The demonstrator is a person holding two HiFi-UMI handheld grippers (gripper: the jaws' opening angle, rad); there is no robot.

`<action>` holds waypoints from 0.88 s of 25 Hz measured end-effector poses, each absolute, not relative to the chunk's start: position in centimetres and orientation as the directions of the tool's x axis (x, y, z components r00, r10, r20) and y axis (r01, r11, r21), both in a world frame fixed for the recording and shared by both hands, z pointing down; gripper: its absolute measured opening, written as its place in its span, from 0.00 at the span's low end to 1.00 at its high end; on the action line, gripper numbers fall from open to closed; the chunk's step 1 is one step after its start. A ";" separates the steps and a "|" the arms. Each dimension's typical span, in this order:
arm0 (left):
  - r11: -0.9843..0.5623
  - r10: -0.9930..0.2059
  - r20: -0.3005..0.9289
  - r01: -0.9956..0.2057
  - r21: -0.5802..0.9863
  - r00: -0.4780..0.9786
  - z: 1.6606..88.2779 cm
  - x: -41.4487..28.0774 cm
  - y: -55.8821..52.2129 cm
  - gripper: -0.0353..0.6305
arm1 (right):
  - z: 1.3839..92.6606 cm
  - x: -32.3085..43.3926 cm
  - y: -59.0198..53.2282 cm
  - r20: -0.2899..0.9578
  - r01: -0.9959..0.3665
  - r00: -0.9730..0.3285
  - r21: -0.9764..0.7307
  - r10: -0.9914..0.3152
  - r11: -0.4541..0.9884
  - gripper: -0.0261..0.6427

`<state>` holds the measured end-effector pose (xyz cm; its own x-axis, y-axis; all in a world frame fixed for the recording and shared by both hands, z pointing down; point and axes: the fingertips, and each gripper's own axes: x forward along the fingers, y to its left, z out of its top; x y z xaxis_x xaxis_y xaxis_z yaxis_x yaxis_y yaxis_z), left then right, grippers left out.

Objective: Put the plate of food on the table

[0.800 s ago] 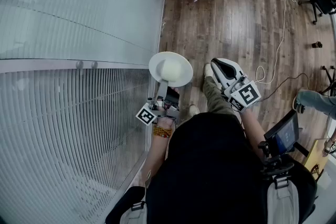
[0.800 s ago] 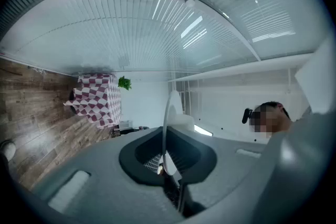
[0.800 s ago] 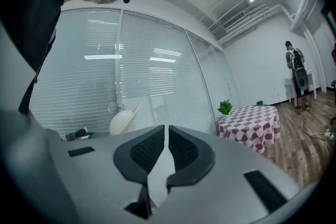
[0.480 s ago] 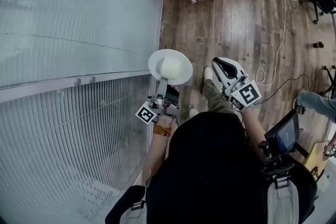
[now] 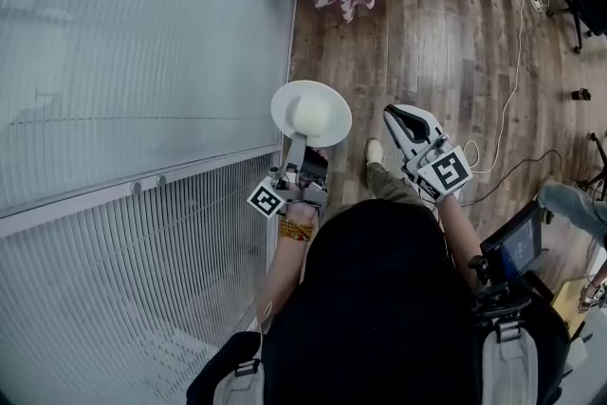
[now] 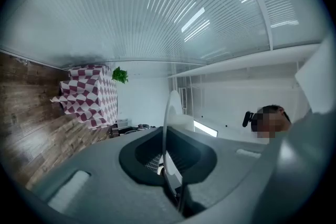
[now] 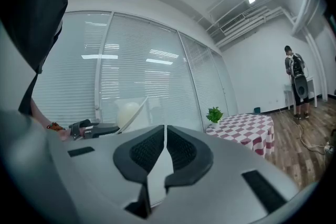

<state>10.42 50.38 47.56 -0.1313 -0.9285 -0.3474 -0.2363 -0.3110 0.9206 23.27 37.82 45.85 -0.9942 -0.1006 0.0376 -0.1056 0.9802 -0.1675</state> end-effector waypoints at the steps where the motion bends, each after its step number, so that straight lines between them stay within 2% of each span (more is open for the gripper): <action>1: -0.311 -0.928 -0.348 -0.238 0.920 -0.132 47.5 10.2 49.4 0.07 | 45.9 23.2 36.8 0.039 -0.106 -0.994 -0.155 -0.101 0.982 0.07; 5: -0.315 -0.926 -0.354 -0.248 0.916 -0.131 47.1 10.1 46.5 0.07 | 46.5 23.5 33.7 0.047 -0.119 -0.992 -0.112 -0.114 0.987 0.07; 15: -0.285 -0.937 -0.324 -0.255 0.924 -0.129 47.7 8.2 43.0 0.07 | 48.1 22.3 30.4 0.073 -0.126 -0.991 -0.142 -0.116 0.982 0.07; 22: -0.296 -0.944 -0.318 -0.202 0.934 -0.087 49.5 6.0 38.2 0.07 | 47.6 22.2 26.6 0.080 -0.218 -0.975 -0.128 -0.209 0.968 0.07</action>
<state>5.97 38.23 49.46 -0.0872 -0.9441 -0.3180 -0.2019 -0.2958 0.9337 22.17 26.61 47.62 -0.9747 -0.2086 0.0799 -0.2176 0.9676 -0.1282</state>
